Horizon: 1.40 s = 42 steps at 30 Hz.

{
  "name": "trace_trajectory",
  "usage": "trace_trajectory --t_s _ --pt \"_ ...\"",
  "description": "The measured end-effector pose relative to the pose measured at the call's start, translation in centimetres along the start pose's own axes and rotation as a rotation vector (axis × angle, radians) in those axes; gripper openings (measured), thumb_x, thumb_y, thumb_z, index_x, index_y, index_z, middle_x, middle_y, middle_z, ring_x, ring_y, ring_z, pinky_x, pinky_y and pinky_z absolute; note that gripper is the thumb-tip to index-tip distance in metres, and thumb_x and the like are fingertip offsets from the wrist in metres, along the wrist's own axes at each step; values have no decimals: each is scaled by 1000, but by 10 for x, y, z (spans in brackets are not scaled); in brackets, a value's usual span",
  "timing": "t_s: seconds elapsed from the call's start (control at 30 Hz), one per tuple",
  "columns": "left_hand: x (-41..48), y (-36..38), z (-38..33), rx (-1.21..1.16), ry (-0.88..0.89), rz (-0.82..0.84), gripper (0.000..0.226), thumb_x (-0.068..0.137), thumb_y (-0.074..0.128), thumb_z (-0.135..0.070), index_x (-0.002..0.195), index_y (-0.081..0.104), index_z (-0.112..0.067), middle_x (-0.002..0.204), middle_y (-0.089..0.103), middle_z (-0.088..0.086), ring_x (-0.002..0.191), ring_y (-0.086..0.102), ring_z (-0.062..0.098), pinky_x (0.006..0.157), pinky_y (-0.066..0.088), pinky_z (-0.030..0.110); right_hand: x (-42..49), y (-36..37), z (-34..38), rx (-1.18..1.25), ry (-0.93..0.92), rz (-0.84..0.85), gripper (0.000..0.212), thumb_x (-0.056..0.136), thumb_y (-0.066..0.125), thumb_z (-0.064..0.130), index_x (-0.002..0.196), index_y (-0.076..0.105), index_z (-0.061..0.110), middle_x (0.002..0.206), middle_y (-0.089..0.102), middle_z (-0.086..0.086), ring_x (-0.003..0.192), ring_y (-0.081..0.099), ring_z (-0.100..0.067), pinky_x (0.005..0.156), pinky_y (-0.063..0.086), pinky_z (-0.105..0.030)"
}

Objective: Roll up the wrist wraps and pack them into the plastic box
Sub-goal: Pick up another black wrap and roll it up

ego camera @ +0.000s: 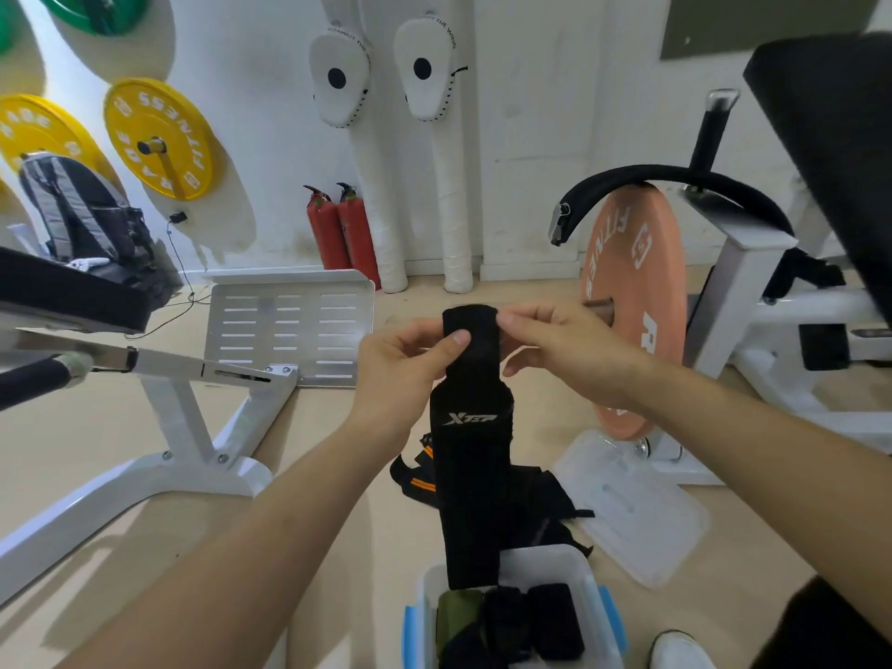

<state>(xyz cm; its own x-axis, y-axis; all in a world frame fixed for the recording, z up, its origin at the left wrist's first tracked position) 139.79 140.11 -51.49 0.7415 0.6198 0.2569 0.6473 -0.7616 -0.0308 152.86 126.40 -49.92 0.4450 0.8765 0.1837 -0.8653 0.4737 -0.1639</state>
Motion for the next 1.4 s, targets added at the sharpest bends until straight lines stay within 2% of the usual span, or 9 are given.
trace_trajectory --t_s 0.17,0.5,0.63,0.73,0.87,1.0,1.2,1.3,1.4 --pt "0 1 -2 -48 -1 -44 10 90 75 -7 92 76 -17 77 76 -7 72 69 6 63 51 17 -2 6 -3 -77 -89 -29 34 91 71 3 119 71 22 111 76 -13 109 69 -33 97 55 -42" --pt "10 -11 -12 -384 -89 -164 30 92 72 -4 118 61 -15 75 70 1 71 71 9 66 54 19 1 13 -24 -99 11 -25 30 86 75 -1 114 71 8 107 76 -16 103 73 -29 94 58 -34" --pt "15 -20 -14 -217 -38 -116 22 92 72 -6 113 73 -14 86 77 -4 91 70 15 88 54 32 5 17 -24 -14 64 -75 20 88 73 1 104 73 12 95 77 -7 87 74 -19 78 60 -31" --pt "14 -26 -17 -99 39 -62 15 92 70 -3 100 76 -15 88 75 -1 87 67 14 84 52 28 8 19 -25 117 128 -106 18 88 71 -2 98 72 12 90 77 -6 82 73 -16 77 58 -34" --pt "11 -34 -17 -32 101 15 21 92 69 2 109 74 -7 94 79 -1 93 74 12 83 55 22 9 22 -26 189 154 -107 17 88 70 -3 97 73 11 89 77 -4 82 72 -16 80 59 -35" --pt "10 -40 -14 16 103 62 23 89 74 -2 110 72 -12 106 78 2 97 75 21 87 60 36 8 24 -25 157 155 -91 15 88 71 2 101 74 9 94 78 -10 85 73 -20 79 60 -34" --pt "12 -42 -11 59 146 -39 17 88 75 2 89 72 -15 88 79 -2 84 76 23 81 62 48 5 34 -20 149 152 -12 45 79 77 25 119 70 7 115 74 -17 103 72 -30 89 58 -47" --pt "12 -40 -12 56 184 -21 31 87 76 4 84 75 -28 85 78 -2 82 74 20 80 61 41 6 38 -18 122 120 -76 14 89 73 14 102 72 14 97 78 -10 87 73 -21 77 59 -37" --pt "11 -36 -13 71 209 50 41 89 68 12 84 78 -27 91 78 0 91 75 22 84 60 34 7 36 -21 171 127 -107 15 90 71 5 88 76 19 85 77 -4 80 73 -16 71 60 -28"
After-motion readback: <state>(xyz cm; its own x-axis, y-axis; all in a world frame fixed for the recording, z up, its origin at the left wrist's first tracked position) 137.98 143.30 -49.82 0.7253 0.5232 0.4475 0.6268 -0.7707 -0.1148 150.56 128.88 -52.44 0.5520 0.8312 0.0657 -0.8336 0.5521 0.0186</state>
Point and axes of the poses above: each hand's wrist, its own x-axis towards the middle knuckle, its own y-axis out of the palm, z = x × y, the point moved 2 cm from there along x, towards the middle knuckle
